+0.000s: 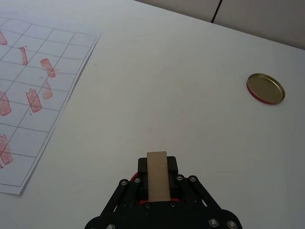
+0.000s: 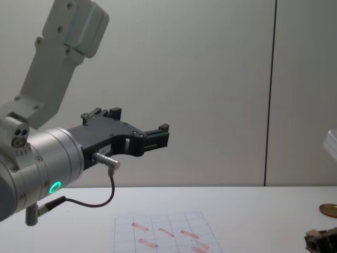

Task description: Use the one hand to pick up the stamp and affix it onto the A4 paper.

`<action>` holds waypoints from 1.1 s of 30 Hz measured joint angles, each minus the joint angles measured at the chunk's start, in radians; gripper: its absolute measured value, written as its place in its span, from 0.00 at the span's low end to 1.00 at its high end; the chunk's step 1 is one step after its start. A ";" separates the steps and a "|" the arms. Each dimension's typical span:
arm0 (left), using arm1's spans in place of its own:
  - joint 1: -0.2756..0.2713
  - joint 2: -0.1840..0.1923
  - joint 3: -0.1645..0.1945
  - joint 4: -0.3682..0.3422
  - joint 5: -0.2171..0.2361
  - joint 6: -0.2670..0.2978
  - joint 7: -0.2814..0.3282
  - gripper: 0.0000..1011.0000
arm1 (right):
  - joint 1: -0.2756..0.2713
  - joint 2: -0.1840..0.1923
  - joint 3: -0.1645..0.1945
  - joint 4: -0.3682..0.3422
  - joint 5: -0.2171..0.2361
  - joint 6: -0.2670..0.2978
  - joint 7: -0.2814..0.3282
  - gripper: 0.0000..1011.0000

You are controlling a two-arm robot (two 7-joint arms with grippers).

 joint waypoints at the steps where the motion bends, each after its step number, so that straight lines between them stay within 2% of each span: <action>1: 0.000 0.000 0.000 0.000 0.000 0.000 0.000 0.98 | 0.000 -0.001 -0.001 0.000 -0.008 0.000 -0.002 0.22; 13: 0.000 0.000 0.000 0.000 0.000 0.000 0.000 0.98 | 0.002 -0.006 -0.009 0.015 -0.043 0.002 -0.011 0.22; 33: 0.000 0.000 0.000 0.000 0.000 0.000 0.000 0.98 | 0.004 -0.012 -0.009 0.057 -0.033 -0.013 0.001 0.22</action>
